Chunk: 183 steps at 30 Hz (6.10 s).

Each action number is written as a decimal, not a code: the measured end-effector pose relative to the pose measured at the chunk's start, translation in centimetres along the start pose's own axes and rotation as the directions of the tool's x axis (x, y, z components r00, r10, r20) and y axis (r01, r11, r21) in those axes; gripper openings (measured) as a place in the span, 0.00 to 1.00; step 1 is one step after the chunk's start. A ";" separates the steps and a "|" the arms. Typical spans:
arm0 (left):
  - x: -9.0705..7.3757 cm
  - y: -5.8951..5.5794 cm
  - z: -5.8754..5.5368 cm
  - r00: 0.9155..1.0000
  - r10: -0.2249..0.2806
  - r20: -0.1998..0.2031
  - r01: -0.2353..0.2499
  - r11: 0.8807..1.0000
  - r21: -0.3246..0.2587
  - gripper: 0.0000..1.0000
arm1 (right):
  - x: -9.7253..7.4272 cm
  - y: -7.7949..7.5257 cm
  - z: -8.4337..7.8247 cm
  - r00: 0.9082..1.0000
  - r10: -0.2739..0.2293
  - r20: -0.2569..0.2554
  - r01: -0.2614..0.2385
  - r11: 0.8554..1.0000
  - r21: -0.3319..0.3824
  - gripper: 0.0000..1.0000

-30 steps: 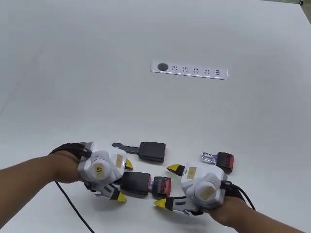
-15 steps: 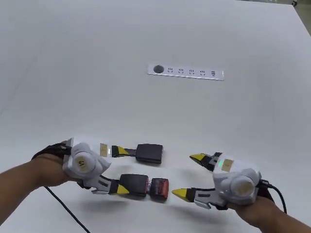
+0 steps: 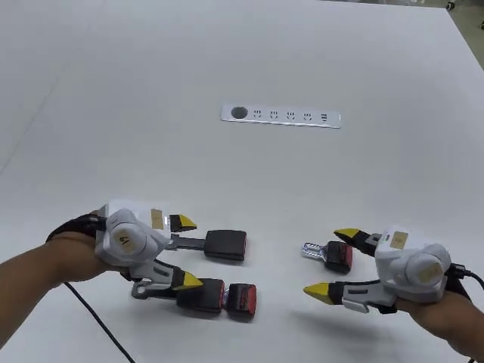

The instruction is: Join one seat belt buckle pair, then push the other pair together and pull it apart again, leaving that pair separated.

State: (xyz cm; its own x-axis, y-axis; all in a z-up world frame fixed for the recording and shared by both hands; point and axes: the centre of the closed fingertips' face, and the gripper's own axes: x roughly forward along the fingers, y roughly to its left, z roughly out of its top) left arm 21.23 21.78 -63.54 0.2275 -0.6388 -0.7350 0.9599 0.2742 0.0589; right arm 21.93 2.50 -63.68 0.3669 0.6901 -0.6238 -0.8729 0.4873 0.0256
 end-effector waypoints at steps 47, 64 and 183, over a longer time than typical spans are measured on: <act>5.7 1.9 -1.6 0.988 -0.124 -0.087 0.129 0.990 0.052 0.49 | 1.2 -3.2 -5.6 0.980 0.143 -0.137 -0.148 0.989 -0.026 0.53; 6.1 2.0 -1.6 0.983 -0.157 -0.097 0.164 0.984 0.069 0.37 | 2.0 -4.0 -5.1 0.977 0.138 -0.162 -0.155 0.983 -0.096 0.36; 6.3 1.7 -1.3 0.967 -0.132 -0.217 0.142 0.989 0.033 0.32 | 11.6 2.9 2.2 0.971 0.215 -0.102 -0.228 0.963 -0.143 0.35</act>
State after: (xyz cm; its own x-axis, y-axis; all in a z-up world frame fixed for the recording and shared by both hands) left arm 24.10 19.19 -68.90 0.0580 -0.4976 -0.8655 0.9874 0.1566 -0.0239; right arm 24.37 13.10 -69.14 0.1362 0.7206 -0.6798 -0.9704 0.2352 0.0549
